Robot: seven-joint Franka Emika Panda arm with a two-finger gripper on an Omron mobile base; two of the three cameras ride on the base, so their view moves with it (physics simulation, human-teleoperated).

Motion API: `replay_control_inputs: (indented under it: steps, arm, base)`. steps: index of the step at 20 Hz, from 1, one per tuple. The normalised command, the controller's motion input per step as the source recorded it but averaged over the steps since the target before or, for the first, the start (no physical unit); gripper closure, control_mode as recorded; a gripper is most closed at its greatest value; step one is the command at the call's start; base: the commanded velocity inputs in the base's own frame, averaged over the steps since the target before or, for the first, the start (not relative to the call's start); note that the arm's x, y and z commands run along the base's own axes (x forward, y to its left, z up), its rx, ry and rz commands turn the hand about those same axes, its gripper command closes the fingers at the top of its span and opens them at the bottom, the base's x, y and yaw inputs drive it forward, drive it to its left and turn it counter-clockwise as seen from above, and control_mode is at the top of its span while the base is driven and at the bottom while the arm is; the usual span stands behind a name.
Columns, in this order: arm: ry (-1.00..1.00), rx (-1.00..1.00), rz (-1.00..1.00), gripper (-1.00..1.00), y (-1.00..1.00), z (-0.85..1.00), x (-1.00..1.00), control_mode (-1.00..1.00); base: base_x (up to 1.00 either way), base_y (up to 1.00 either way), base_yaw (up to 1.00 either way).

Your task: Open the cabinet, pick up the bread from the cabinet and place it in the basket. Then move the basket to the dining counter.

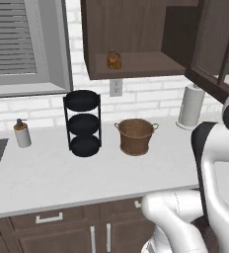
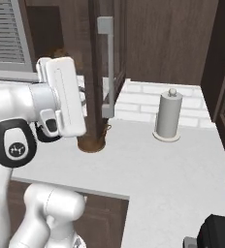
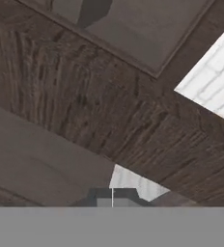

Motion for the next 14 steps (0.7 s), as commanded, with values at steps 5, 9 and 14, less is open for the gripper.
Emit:
replay_control_inputs:
  steps: [5,9,14]
  arm:
    - [-0.04,0.20,0.02,1.00,-1.00,0.00,0.31,-1.00]
    - [0.01,0.05,0.05,1.00,-0.29,-0.02,0.26,-1.00]
    - [0.01,0.04,0.04,1.00,0.52,-0.02,-0.04,-1.00]
  base:
    - [0.00,0.00,0.00]
    - [0.00,0.00,0.00]
    - [0.00,0.00,0.00]
